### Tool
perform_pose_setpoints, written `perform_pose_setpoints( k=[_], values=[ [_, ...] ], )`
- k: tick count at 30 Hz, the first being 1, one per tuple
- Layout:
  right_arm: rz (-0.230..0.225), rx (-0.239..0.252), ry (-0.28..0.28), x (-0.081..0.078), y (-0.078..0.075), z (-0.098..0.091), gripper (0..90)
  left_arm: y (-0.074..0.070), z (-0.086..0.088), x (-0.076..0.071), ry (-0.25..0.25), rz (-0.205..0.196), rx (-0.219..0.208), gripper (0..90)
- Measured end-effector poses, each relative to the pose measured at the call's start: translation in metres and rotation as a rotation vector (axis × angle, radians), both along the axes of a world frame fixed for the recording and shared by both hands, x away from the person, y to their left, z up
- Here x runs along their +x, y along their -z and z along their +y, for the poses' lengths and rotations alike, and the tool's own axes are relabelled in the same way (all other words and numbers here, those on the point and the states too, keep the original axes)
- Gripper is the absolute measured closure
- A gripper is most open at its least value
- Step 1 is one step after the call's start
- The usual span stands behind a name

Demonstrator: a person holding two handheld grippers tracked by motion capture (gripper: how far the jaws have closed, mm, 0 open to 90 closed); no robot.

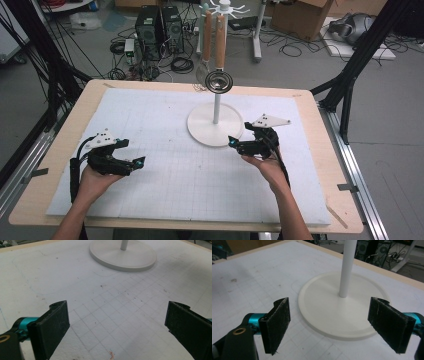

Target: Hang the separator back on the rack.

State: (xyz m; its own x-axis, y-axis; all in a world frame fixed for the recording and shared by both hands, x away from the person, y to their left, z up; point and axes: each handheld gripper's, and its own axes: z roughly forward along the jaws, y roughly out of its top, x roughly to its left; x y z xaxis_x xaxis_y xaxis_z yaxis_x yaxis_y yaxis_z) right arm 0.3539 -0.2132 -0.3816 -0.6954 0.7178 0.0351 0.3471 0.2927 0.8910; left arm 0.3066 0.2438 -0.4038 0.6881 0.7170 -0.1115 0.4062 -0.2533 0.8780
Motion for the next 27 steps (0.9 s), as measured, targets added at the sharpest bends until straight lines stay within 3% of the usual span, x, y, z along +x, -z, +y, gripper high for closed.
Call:
perform_pose_setpoints(
  k=[27],
  values=[
    [0.011, 0.037, 0.059, -0.038, 0.038, -0.026, 17.4, 0.008, 0.003, 0.001, 0.004, 0.024, 0.001, 3.8]
  ],
)
